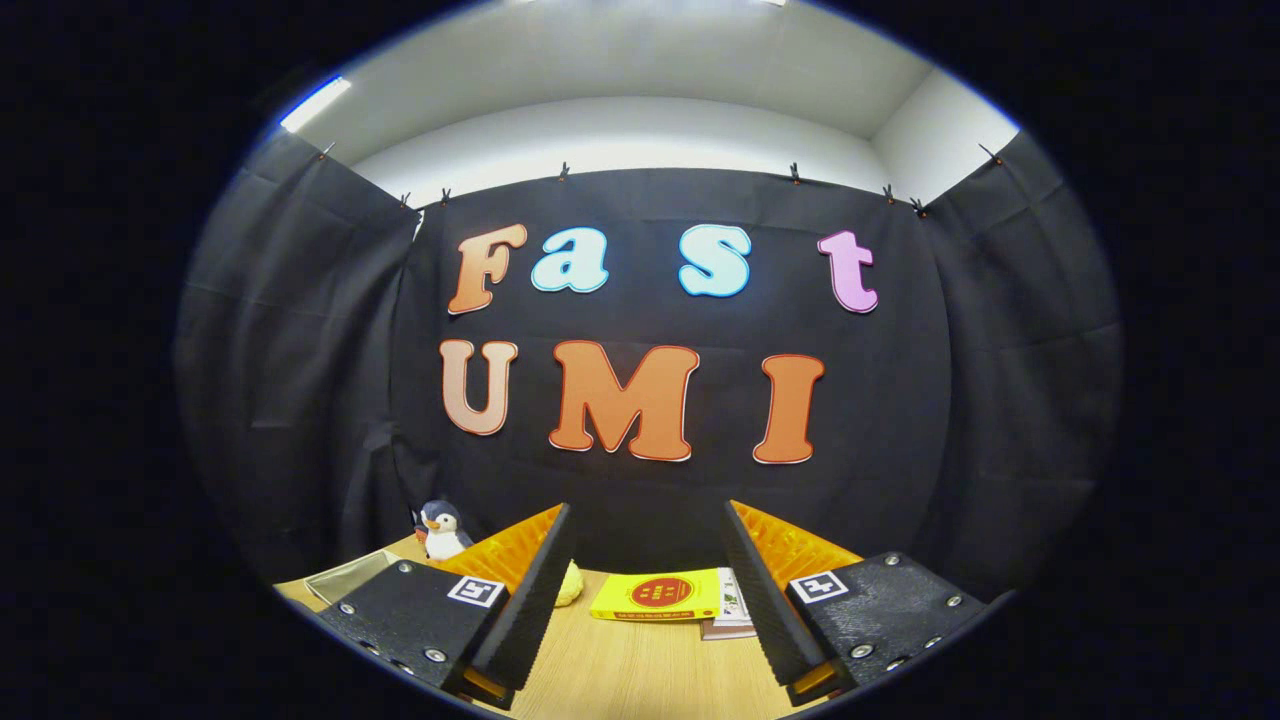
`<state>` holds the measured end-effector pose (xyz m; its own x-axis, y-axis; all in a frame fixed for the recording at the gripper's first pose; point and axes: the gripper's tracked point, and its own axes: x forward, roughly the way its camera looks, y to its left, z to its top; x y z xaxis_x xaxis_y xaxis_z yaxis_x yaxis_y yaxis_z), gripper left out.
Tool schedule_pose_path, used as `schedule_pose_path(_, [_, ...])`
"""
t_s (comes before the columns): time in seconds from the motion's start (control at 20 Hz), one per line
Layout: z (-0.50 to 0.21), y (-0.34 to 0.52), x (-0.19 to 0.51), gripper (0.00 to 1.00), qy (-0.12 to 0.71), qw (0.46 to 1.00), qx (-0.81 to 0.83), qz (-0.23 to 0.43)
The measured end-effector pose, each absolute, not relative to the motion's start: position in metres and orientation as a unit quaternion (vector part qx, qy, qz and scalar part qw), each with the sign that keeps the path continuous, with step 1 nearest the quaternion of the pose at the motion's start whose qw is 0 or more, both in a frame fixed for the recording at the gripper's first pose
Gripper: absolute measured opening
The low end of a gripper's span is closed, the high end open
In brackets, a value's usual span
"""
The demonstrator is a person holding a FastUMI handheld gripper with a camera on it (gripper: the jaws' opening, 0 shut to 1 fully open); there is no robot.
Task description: Open the storage box then place both shoes into the box .Put the left shoe in first, then the right shoe, with the right side of both shoes facing outward in a uniform manner.
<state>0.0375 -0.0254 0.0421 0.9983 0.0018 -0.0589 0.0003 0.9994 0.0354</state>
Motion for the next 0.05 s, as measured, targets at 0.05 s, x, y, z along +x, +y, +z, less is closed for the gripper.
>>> schedule_pose_path(0.05, [0.0398, -0.0289, 0.038, 0.88, 0.032, 0.999, 0.019, -0.002])
